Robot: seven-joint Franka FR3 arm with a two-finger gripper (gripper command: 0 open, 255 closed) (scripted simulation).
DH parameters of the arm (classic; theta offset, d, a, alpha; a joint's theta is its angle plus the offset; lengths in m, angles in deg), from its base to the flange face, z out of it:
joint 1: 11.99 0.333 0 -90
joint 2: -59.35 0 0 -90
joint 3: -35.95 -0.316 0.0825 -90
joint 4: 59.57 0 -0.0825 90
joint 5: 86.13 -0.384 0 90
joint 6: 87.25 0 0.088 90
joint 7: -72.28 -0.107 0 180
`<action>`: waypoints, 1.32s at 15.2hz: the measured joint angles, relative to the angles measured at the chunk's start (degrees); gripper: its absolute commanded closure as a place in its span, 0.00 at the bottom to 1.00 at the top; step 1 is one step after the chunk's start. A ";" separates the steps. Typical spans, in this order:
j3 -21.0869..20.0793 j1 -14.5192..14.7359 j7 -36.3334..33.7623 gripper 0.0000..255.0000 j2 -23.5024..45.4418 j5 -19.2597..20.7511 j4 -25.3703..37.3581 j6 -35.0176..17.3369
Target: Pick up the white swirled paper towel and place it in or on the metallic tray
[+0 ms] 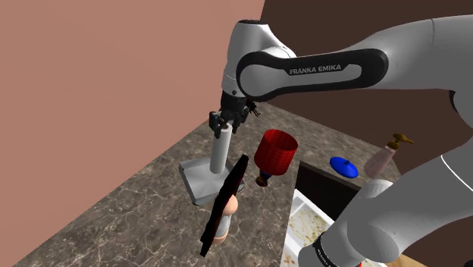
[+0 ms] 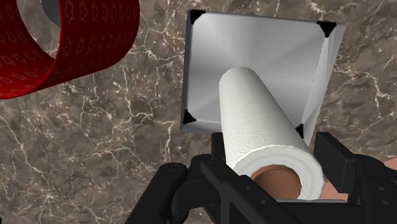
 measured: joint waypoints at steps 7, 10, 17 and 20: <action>-0.09 -0.02 -0.22 1.00 0.57 0.15 -1.40 -1.97; -0.09 -0.02 -0.22 0.00 0.58 0.15 -1.41 -1.99; -0.06 0.07 -0.07 0.00 -0.20 -0.07 0.47 0.58; 0.11 0.12 0.33 0.00 -1.41 -0.36 3.08 4.36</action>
